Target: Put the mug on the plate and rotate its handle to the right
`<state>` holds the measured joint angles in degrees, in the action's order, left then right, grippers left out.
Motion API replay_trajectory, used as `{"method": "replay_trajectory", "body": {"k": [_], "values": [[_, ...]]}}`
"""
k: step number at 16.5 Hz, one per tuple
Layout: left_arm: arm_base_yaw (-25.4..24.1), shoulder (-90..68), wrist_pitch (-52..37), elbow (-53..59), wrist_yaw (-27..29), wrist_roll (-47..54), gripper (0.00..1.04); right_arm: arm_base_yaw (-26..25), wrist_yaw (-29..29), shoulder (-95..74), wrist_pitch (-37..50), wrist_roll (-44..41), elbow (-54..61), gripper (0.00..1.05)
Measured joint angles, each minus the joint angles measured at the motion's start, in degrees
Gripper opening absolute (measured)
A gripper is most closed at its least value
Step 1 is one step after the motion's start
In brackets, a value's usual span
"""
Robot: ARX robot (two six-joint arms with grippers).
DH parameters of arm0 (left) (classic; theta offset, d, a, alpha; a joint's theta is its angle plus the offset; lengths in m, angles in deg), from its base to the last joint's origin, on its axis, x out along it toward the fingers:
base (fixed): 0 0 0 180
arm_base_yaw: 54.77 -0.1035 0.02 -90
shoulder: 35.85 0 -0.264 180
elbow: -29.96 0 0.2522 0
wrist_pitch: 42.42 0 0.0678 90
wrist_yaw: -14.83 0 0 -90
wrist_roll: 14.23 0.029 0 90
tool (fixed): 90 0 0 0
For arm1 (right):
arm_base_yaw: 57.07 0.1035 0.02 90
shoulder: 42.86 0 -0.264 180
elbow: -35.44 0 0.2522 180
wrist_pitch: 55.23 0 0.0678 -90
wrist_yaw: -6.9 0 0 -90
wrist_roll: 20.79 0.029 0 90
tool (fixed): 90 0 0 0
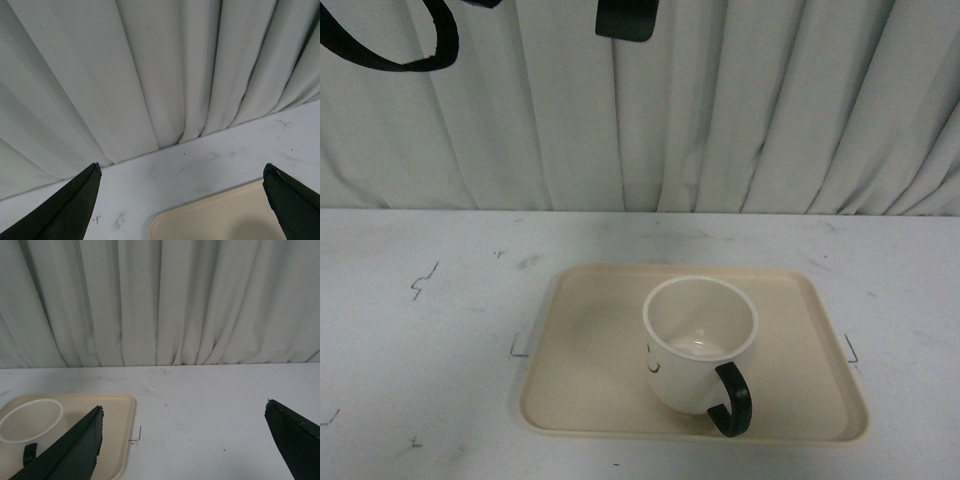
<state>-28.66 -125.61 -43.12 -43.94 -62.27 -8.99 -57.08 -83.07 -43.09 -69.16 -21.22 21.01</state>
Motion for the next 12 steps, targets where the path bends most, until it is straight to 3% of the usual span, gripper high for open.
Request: {"method": "replay_trajectory", "body": {"k": [2,5,9,12], "values": [[-0.02,0.22,-18.78,10.05,8.59,-2.32,0.81,0.0,-0.02,0.02,-0.04,0.0,0.0,0.98],[-7.76,11.85,-33.42,28.24,6.95,-4.66,0.45,0.0,-0.02,0.02,-0.02,0.0,0.0,0.98],[-12.0,19.87,-34.42,40.59,0.92,-4.85,0.07,0.0,-0.02,0.02,-0.04,0.0,0.0,0.98],[-16.09,27.69,-34.14,46.49,-2.19,-5.03,0.02,0.0,-0.02,0.02,-0.04,0.0,0.0,0.98]]}}
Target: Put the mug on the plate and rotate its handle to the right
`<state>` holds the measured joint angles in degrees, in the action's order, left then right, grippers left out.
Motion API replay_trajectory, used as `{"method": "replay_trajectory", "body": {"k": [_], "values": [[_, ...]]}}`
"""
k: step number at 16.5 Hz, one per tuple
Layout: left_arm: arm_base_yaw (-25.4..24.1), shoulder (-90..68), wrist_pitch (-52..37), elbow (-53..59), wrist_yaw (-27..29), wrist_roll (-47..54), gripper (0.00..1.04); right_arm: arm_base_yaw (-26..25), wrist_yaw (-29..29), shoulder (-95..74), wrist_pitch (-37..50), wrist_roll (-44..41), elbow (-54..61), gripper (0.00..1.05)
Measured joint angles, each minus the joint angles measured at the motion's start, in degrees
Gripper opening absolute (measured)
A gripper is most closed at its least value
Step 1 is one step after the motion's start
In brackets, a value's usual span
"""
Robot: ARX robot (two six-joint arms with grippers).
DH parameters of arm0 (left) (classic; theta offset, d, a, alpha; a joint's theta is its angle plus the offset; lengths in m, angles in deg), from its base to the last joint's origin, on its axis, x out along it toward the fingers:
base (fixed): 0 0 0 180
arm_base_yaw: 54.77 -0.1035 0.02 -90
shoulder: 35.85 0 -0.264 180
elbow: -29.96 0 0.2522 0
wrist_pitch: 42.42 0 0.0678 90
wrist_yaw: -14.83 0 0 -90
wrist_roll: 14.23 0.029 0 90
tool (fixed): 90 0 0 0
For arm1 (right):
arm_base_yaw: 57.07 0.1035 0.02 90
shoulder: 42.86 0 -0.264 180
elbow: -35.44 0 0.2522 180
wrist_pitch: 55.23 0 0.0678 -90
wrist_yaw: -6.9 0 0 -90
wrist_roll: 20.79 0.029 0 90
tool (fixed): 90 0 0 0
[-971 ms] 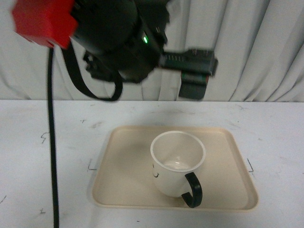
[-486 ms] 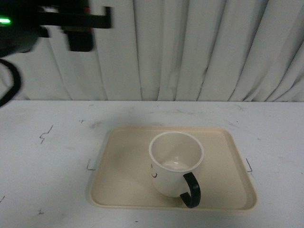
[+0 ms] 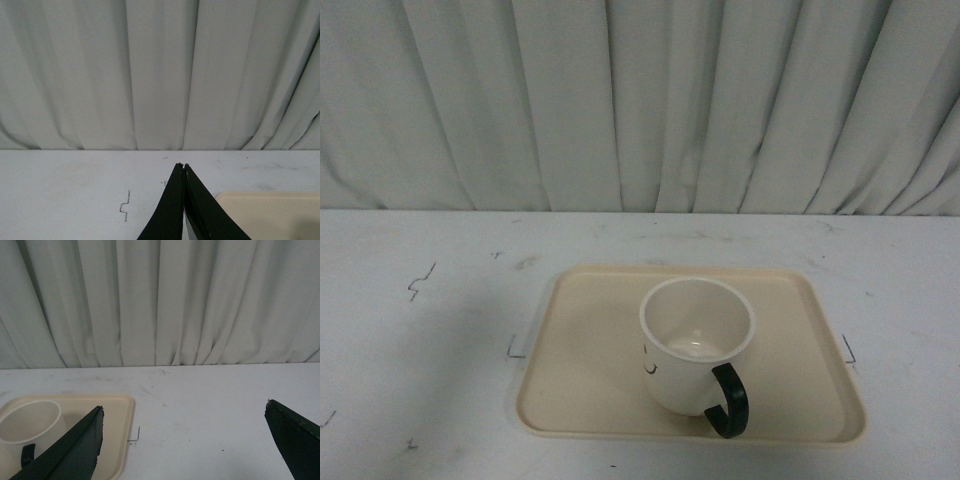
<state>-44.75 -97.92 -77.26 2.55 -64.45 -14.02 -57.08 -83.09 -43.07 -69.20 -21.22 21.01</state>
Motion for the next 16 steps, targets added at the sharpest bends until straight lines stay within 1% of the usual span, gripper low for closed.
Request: {"method": "replay_trajectory", "body": {"k": [3,7,8,9,10,12,16], "values": [[-2.14,5.62,2.47,4.46,-3.1,0.0,0.02,0.0,0.0,0.0,0.0,0.0,0.0,0.98],[-5.03,14.91,7.28,8.39,-5.46,0.0,0.02,0.0,0.0,0.0,0.0,0.0,0.0,0.98],[-8.35,18.01,9.55,9.62,-9.77,0.02,0.02,0.0,0.0,0.0,0.0,0.0,0.0,0.98],[-10.27,20.26,10.38,10.45,-9.84,-0.09,0.02,0.0,-0.02,0.0,0.0,0.0,0.0,0.98],[-10.25,20.37,7.48,12.04,-10.25,-0.07,0.02,0.0,0.02,0.0,0.0,-0.02,0.0,0.98],[-10.01,23.08,12.5,13.14,-10.75,-0.07,0.02,0.0,0.0,0.0,0.0,0.0,0.0,0.98],[-10.01,31.28,18.05,13.16,-10.71,-0.07,0.02,0.0,0.0,0.0,0.0,0.0,0.0,0.98]]}}
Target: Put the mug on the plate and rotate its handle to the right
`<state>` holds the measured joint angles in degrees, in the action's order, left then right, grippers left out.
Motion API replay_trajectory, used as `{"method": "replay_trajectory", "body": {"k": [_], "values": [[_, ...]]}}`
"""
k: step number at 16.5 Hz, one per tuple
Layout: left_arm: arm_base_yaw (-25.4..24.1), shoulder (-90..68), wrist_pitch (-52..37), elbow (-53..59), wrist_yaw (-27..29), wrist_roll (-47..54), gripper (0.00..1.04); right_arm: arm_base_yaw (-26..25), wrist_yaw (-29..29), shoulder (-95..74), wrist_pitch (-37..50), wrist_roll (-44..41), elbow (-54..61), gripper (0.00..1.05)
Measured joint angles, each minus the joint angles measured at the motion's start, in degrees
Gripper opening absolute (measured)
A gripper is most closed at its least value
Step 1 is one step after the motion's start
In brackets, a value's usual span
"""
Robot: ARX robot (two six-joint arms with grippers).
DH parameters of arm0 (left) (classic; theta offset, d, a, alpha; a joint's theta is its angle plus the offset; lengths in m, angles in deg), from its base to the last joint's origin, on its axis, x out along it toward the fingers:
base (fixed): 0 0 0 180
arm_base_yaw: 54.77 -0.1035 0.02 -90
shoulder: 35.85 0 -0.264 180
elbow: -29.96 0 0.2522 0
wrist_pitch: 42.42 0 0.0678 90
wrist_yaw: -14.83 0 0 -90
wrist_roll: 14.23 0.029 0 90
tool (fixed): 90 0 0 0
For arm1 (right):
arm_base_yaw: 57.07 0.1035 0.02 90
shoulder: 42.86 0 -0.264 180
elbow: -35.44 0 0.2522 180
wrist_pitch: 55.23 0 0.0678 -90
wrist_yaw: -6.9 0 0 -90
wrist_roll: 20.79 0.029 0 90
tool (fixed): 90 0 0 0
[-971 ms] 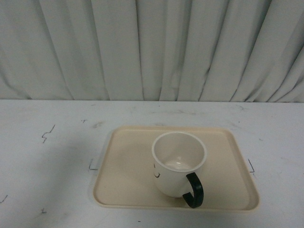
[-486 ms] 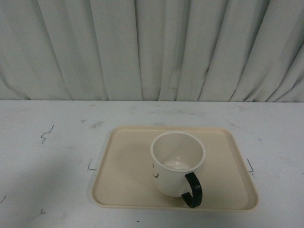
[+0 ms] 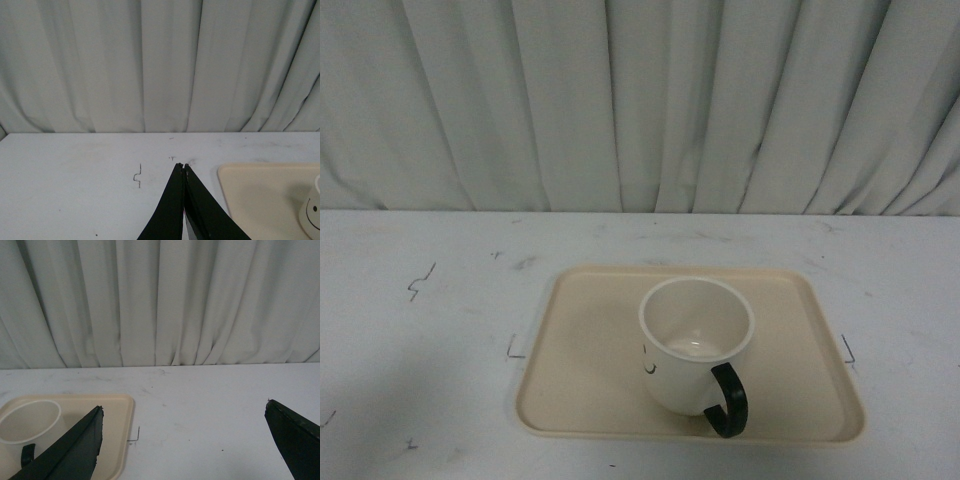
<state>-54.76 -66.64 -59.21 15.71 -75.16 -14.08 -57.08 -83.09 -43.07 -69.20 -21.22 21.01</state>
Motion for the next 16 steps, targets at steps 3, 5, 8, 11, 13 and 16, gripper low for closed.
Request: {"method": "replay_trajectory", "body": {"k": [3,5,8,11,13,16], "values": [[0.0,5.95,5.95,0.0,-0.02,0.0,0.02,0.0,0.0,0.0,0.0,0.0,0.0,0.98],[0.0,8.87,8.28,0.0,0.0,0.0,0.02,0.0,0.0,0.0,0.0,0.0,0.0,0.98],[0.0,12.0,11.93,0.02,0.0,0.0,0.02,0.0,0.0,0.0,0.0,0.0,0.0,0.98],[0.0,15.96,15.78,0.02,0.0,0.0,0.02,0.0,0.0,0.0,0.0,0.0,0.0,0.98],[0.0,18.56,18.12,0.02,0.0,0.0,0.02,0.0,0.0,0.0,0.0,0.0,0.0,0.98],[0.0,20.52,20.35,0.02,0.0,0.0,0.02,0.0,0.0,0.0,0.0,0.0,0.0,0.98]]}}
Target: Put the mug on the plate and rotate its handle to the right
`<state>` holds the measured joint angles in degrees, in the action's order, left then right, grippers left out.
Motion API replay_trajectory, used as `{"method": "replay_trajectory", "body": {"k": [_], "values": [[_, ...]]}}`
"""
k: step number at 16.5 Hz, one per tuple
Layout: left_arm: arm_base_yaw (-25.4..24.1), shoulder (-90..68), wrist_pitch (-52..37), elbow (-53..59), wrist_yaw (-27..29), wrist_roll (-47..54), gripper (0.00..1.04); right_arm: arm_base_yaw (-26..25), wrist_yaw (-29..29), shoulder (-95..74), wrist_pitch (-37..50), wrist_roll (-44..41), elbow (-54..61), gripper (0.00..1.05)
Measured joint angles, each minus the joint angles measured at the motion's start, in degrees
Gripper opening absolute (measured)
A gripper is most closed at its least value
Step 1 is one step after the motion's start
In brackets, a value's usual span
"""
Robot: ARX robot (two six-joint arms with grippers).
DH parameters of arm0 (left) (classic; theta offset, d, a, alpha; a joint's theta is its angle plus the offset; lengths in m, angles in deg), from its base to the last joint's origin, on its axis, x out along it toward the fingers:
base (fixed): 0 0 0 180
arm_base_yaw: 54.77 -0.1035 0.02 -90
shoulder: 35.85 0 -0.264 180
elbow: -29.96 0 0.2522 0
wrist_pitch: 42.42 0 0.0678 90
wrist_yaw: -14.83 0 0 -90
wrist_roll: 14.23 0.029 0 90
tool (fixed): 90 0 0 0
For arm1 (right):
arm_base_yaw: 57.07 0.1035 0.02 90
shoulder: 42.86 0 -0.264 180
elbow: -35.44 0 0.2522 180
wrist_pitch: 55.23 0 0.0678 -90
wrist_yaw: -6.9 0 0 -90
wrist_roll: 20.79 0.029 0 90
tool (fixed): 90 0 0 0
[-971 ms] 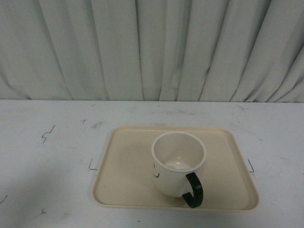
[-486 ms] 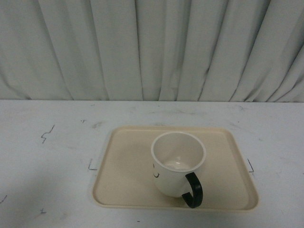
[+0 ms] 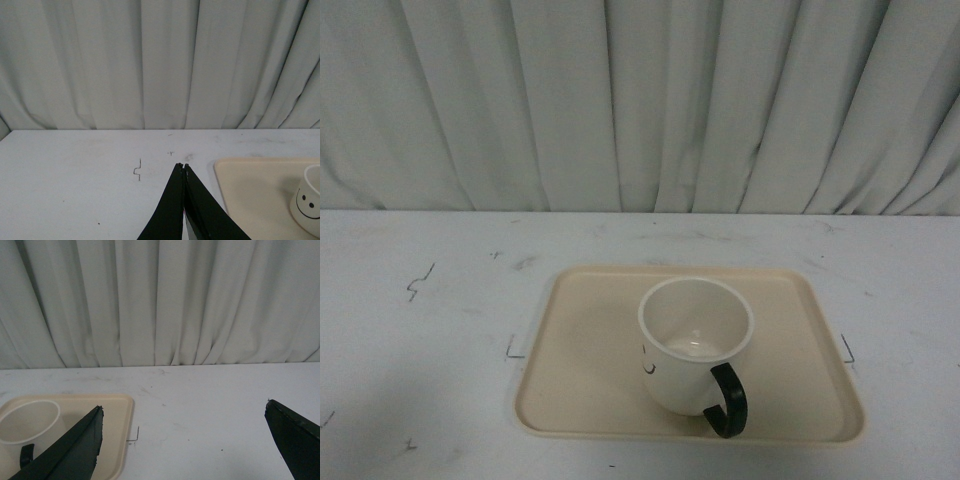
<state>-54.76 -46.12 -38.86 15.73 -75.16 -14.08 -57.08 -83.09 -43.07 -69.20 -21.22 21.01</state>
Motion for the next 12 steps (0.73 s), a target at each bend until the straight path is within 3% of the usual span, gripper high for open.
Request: {"method": "replay_trajectory", "body": {"k": [2,4,7,12], "values": [[0.0,0.37,0.22,0.0,0.0,0.0,0.02,0.0,0.0,0.0,0.0,0.0,0.0,0.98],[0.0,9.62,10.71,-0.02,0.0,-0.02,0.02,0.0,0.0,0.0,0.0,0.0,0.0,0.98],[0.0,9.86,10.56,-0.02,-0.02,0.0,0.02,0.0,0.0,0.0,0.02,0.0,0.0,0.98],[0.0,9.86,10.4,-0.02,0.0,-0.09,0.6,0.0,0.0,0.0,0.02,0.0,0.0,0.98]]}}
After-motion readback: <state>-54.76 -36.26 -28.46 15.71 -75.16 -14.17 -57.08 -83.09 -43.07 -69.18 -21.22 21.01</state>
